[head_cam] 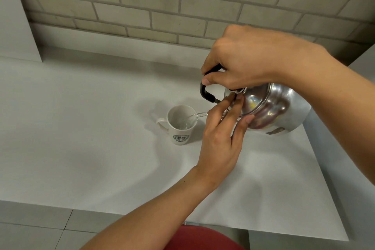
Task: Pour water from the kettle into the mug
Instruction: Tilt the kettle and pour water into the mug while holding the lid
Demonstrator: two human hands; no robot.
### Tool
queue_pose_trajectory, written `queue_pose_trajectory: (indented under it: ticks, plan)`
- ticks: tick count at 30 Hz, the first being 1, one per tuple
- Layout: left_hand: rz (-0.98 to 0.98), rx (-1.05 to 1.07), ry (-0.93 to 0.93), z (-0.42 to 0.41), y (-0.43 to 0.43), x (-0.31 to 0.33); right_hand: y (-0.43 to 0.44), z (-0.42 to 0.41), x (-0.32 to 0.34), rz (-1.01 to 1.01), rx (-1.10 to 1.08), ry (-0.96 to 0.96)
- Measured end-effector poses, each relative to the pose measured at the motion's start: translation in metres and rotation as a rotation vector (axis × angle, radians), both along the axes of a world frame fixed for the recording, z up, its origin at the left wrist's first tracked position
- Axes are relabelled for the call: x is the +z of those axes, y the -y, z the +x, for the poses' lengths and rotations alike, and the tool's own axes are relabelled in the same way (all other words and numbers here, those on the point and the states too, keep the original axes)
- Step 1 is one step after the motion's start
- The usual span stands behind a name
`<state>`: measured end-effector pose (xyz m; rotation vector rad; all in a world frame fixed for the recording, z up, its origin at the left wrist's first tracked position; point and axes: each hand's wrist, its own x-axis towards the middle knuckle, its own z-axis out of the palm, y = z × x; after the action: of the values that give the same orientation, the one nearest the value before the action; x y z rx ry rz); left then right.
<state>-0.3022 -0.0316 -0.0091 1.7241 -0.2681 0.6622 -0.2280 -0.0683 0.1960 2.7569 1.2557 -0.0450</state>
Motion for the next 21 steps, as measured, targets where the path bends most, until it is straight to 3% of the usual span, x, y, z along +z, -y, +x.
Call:
queue_pose_trajectory:
  ticks: [21]
  plan:
    - [-0.060,0.012,-0.018,0.0020,0.0028,0.0029,-0.0085,0.0017,0.0055,-0.074,0.009,0.013]
